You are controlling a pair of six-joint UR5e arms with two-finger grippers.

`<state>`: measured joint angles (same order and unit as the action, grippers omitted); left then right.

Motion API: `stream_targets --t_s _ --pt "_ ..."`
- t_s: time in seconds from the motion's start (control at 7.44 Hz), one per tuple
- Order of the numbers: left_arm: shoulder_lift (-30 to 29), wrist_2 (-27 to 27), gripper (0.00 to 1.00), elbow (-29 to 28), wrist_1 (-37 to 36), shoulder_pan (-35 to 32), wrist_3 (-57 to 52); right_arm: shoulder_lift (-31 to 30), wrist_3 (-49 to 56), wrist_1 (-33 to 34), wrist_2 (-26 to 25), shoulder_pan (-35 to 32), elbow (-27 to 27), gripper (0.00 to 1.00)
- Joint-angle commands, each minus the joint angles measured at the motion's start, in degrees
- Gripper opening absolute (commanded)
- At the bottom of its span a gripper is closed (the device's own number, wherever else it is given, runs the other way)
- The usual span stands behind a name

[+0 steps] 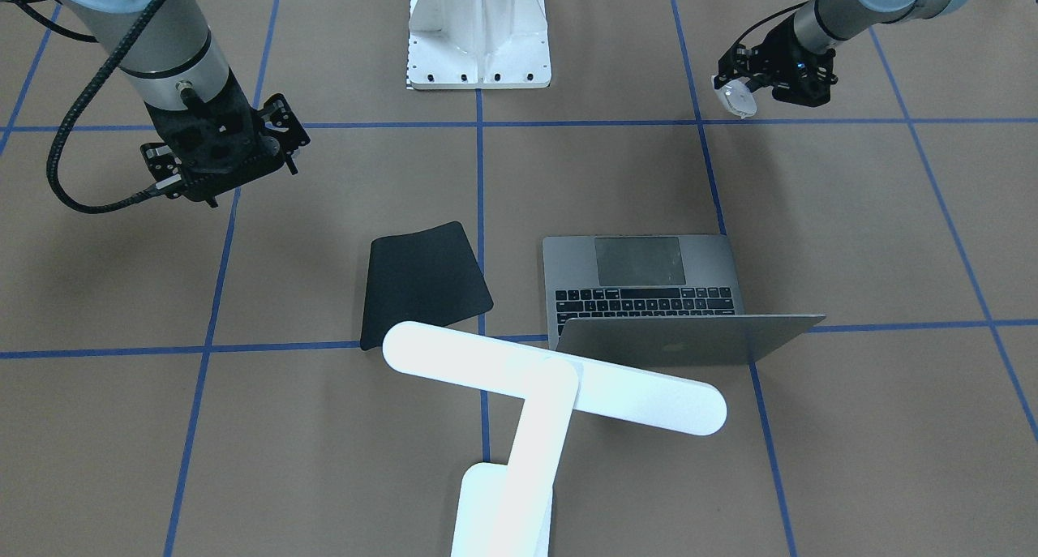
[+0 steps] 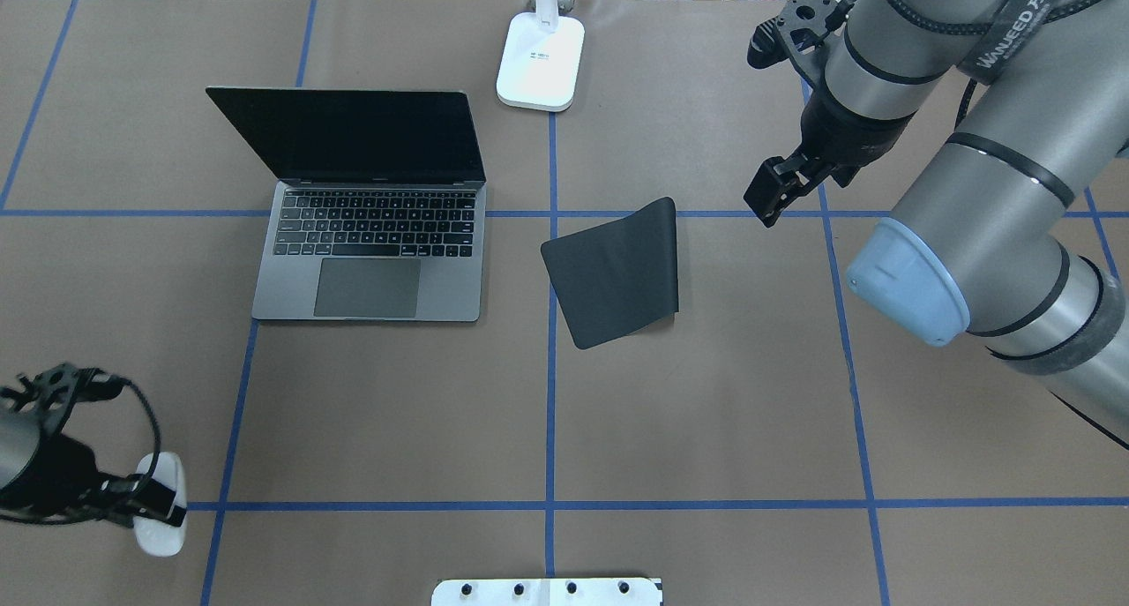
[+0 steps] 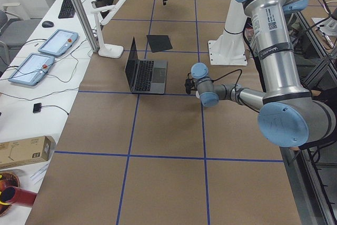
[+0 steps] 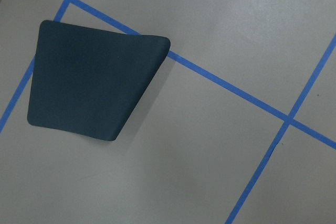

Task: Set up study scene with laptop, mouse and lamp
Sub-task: 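Carry the white mouse with the left gripper past the laptop while the right arm withdraws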

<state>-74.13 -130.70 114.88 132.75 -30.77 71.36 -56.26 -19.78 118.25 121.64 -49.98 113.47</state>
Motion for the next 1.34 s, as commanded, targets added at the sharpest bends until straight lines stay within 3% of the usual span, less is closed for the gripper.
stream_targets --t_s 0.0,0.27,0.81,1.21 --pt "-7.50 -4.46 0.60 1.39 -10.10 -5.61 -3.32 -0.34 0.17 -0.04 0.09 -0.21 -0.09 1.00" --pt "-15.56 -4.82 0.58 2.10 -18.52 -7.02 -3.33 -0.60 0.18 -0.04 0.18 -0.38 -0.18 1.00" --pt "-36.66 -4.56 0.58 1.40 -46.56 -10.98 -13.42 -1.48 0.26 -0.12 0.27 -1.26 -0.36 1.00" --pt "-48.97 -4.30 0.58 -9.46 -47.40 -10.89 -13.44 -1.39 4.10 -0.12 2.01 -5.54 -2.98 1.00"
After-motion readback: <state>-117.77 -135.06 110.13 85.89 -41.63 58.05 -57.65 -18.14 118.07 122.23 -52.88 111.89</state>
